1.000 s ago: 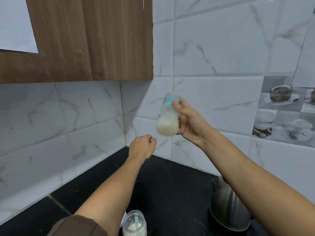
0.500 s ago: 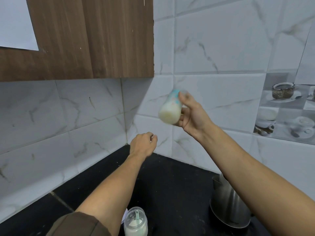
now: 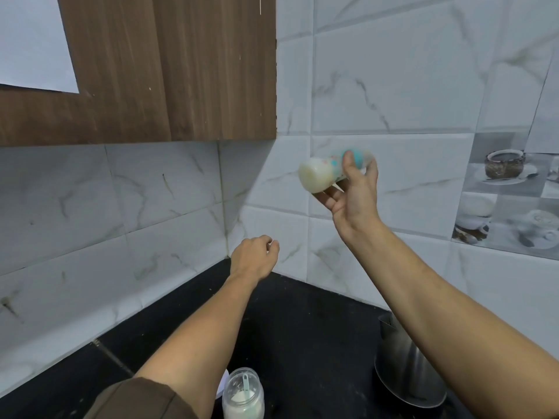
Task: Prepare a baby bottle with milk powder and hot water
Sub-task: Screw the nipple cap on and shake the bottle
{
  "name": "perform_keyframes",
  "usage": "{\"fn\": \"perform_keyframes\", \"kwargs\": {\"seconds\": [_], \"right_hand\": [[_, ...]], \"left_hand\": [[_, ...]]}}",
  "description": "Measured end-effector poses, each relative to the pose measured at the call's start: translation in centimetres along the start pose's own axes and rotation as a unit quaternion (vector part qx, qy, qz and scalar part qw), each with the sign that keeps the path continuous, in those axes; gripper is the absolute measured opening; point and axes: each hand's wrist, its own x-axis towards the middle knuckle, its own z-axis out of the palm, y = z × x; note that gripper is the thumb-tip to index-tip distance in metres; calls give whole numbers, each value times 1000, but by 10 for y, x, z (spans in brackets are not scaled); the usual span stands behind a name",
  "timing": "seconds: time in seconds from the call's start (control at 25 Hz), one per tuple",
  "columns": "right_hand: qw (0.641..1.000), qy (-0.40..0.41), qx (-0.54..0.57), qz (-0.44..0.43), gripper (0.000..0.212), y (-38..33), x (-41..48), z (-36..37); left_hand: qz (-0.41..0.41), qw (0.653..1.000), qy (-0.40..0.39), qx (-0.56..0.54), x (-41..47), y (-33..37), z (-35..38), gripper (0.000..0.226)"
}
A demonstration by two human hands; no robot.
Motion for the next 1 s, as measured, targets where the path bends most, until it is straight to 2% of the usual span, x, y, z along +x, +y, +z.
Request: {"fn": "perform_keyframes", "kwargs": {"seconds": [0.08,0.16,0.2,0.32,0.36,0.44,0.52,0.56,0.6,0.68,0.72,0.76,0.8,0.84,0.92,0.96,1.0], "right_hand": [[991,-77,-109,-23,74,1,-10,-4],[954,-191,-226,-40,75,5,-24,-7],[952,-196,-229,-55,74,4,-25,-7],[993,-27,-84,-77,74,-8,-16,0],[995,-8,-62,-82,75,-10,-14,1],[988,-65,-116,-78,78,-12,-19,1],[954,-176,-234,-71,76,-5,-31,0],[944,-197,-254,-79,76,-1,-34,0],[953,-172,-233,-89,75,0,-34,2],[988,-36,-115,-94,76,-6,-26,6],[993,2,-70,-95,77,-8,-22,7],[993,1,-68,-94,77,-10,-21,7],[990,-34,-102,-87,78,-10,-22,5],[980,-95,-160,-74,79,-9,-26,3],[936,-213,-273,-55,79,-2,-37,-1],[932,-222,-280,-58,78,-1,-38,-1],[948,-187,-250,-65,77,-2,-36,0]], "left_hand": [[0,1000,0,6,1,-2,1,44],[1,1000,-3,12,0,2,1,44],[2,1000,-4,9,1,4,0,44],[9,1000,-3,-1,1,6,1,45],[8,1000,-1,-2,1,7,0,45],[4,1000,-1,0,1,6,0,44],[1,1000,-4,6,0,7,1,42],[2,1000,-5,9,-1,9,0,42],[5,1000,-6,8,-1,10,-1,42],[6,1000,-3,0,-1,8,-1,43],[3,1000,0,-3,-2,7,-2,43],[-1,1000,3,-2,-2,7,-4,43],[-5,1000,3,1,-2,5,-5,43],[-7,1000,0,4,-1,3,-6,41],[-7,1000,-5,16,-2,6,-7,36],[-2,1000,-3,17,-2,8,-8,37],[1,1000,-2,10,-2,9,-8,39]]}}
